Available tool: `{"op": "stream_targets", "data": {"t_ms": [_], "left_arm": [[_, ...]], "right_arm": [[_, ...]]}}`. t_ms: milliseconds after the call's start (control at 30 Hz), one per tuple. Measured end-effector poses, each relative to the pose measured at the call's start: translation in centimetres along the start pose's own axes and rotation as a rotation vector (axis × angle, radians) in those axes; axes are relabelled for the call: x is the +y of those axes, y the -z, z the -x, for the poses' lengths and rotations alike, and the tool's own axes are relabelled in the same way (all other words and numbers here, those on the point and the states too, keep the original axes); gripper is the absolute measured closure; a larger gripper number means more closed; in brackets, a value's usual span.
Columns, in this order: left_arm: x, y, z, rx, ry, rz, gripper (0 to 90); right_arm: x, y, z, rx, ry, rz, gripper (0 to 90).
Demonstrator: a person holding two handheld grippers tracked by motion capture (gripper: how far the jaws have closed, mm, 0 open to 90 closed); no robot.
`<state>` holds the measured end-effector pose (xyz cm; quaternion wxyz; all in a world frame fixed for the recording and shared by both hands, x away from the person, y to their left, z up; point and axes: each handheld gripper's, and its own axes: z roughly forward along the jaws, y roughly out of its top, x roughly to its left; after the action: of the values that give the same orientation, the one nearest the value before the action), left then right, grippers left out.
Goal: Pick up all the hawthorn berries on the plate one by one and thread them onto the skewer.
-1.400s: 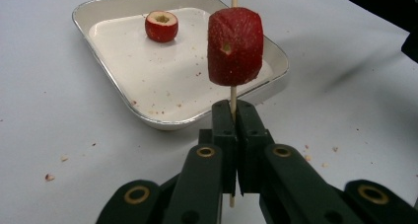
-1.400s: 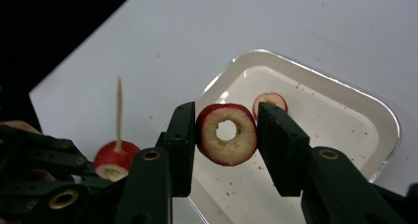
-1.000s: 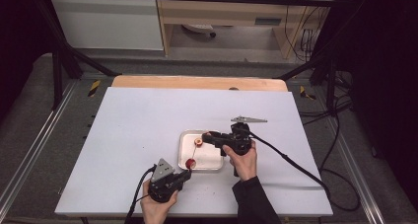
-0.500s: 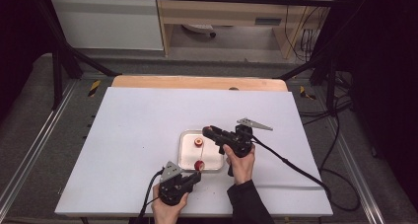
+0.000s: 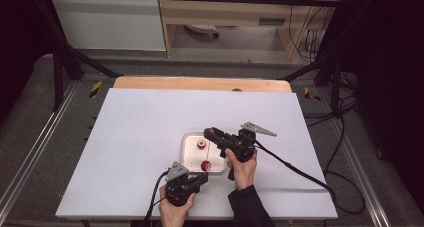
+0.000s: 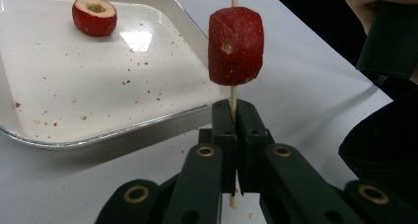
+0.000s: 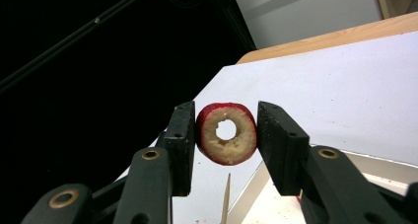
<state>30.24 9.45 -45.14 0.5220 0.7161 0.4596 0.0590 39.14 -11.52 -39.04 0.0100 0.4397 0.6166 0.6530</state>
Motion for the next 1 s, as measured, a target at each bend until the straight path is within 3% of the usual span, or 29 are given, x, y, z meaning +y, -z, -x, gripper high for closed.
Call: {"op": "stream_targets", "data": {"t_ms": [567,833,1000], "left_arm": [[0.1,0.2,-0.2,0.006,0.012,0.011,88.2],[0.4,0.2,-0.4,-0.007,0.05,0.016,88.3],[0.6,0.1,-0.5,-0.017,0.053,0.015,88.5]], "right_arm": [[-0.3,-0.1,0.1,0.006,0.006,-0.022,60.5],[-0.8,-0.3,0.1,0.01,0.017,-0.048,60.6],[-1.2,-0.3,0.0,0.012,0.033,-0.067,60.7]]}}
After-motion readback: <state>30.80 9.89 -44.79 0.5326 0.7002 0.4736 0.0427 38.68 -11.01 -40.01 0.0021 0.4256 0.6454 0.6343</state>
